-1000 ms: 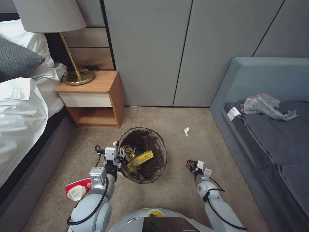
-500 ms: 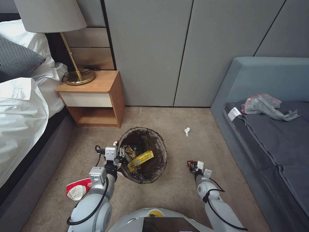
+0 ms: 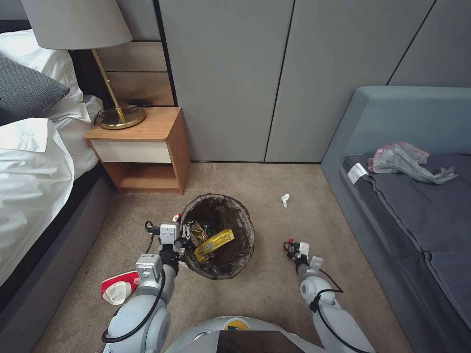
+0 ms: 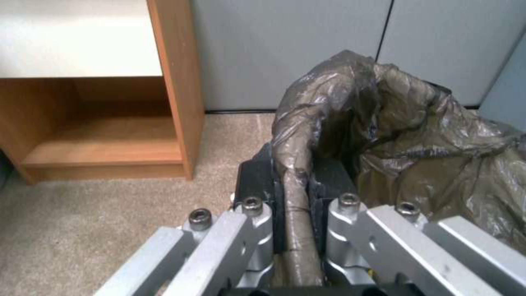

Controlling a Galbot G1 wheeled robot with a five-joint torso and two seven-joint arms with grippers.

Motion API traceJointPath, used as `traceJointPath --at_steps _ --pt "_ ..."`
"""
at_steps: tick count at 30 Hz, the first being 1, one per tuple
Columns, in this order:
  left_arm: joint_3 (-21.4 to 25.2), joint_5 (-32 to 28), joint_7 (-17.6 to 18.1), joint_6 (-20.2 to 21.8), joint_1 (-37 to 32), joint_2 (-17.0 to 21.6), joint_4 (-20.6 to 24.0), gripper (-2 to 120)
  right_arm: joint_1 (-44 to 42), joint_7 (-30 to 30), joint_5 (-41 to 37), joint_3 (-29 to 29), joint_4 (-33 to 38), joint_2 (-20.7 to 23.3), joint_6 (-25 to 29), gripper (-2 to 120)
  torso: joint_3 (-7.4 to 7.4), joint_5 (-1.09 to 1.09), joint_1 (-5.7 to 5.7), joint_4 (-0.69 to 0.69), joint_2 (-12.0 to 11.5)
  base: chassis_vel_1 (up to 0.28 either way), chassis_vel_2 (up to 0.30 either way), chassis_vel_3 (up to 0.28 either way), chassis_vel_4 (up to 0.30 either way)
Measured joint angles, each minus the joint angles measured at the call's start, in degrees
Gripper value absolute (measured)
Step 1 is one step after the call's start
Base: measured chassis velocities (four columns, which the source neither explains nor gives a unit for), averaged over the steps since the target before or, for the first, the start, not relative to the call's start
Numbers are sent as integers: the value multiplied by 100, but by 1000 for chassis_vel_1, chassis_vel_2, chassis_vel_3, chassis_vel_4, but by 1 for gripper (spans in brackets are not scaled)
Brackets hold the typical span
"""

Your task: Pick up the trash bin, then pick up the garbage from the floor and place it into the trash bin.

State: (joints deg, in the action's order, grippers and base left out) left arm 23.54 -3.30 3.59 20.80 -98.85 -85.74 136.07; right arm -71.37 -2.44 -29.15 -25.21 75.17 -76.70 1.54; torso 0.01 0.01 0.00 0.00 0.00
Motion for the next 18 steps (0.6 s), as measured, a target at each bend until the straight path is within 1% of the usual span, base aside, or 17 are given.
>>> traceJointPath --at_steps 2,4,5,7,8,10,11,12,14,17,18 --pt "0 0 0 0 0 0 0 7 -23 39 23 0 87 4 92 0 0 0 0 0 0 0 0 0 0" --pt "0 0 0 0 0 0 0 7 -154 504 273 -23 689 47 845 0 0 -1 0 1 0 0 0 0 0" --pt "0 0 0 0 0 0 0 7 -154 504 273 -23 689 47 845 0 0 -1 0 1 0 0 0 0 0" --pt "0 0 0 0 1 0 0 7 -287 1064 399 -37 1327 108 1315 0 0 0 0 0 0 0 0 0 0" --pt "0 0 0 0 1 0 0 7 -287 1064 399 -37 1327 108 1315 0 0 0 0 0 0 0 0 0 0" --pt "0 0 0 0 0 0 0 7 -422 1597 413 -45 2049 171 1679 0 -1 -3 0 1 0 0 0 0 0" --pt "0 0 0 0 0 0 0 7 -489 1825 396 -37 2379 185 1781 0 0 -3 0 1 0 0 0 0 0" --pt "0 0 0 0 0 0 0 7 -489 1825 396 -37 2379 185 1781 0 0 -3 0 1 0 0 0 0 0" --pt "-2 0 0 0 0 0 0 7 -573 2105 335 -16 2793 196 1872 0 -1 -2 0 1 0 0 0 0 0" --pt "-2 0 0 0 1 0 0 7 -606 2204 312 -6 2930 199 1887 0 -1 -2 0 1 0 0 0 0 0" --pt "1 0 0 0 0 0 0 7 -677 2374 267 29 3191 209 1893 0 0 -2 0 0 0 0 0 0 0"
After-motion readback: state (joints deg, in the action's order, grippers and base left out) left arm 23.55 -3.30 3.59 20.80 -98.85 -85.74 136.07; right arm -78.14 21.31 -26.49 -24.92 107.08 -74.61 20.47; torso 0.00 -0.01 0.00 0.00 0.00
